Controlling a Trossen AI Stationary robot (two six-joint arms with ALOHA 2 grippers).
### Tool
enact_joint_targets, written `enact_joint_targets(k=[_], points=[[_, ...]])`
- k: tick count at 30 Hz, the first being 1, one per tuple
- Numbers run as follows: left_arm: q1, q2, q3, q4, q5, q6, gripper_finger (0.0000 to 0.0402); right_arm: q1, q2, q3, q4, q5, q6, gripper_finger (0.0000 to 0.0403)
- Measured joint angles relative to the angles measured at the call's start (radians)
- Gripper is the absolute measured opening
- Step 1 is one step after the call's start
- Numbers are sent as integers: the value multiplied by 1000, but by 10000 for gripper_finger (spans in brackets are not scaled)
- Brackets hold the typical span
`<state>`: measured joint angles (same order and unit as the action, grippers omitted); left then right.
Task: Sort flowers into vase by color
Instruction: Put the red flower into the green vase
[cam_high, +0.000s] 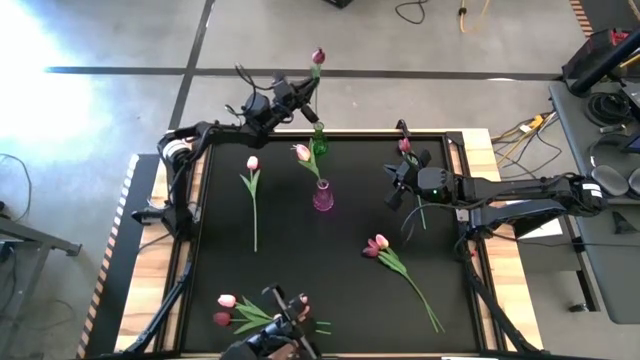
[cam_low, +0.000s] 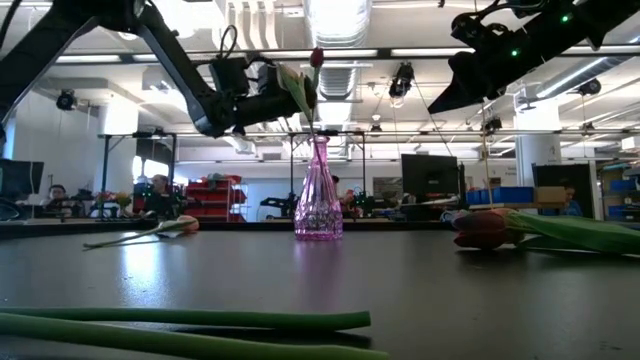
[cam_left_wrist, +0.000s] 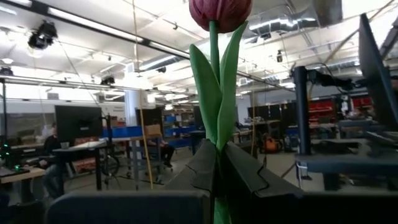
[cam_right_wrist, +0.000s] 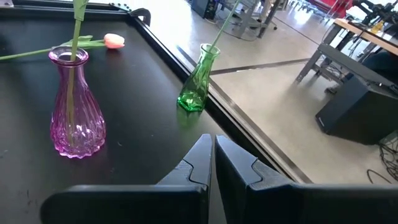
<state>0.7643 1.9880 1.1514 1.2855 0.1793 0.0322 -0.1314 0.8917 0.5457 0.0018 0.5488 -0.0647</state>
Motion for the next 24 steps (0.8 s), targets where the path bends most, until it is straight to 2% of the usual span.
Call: enact_joint_targets(k=[8,24], points=[[0,1,-77,35,75,13,1,0,0,0,11,0,-6,13],[0,-3,-168,40,101,15,2,0,0,0,37,-6,-18,13]])
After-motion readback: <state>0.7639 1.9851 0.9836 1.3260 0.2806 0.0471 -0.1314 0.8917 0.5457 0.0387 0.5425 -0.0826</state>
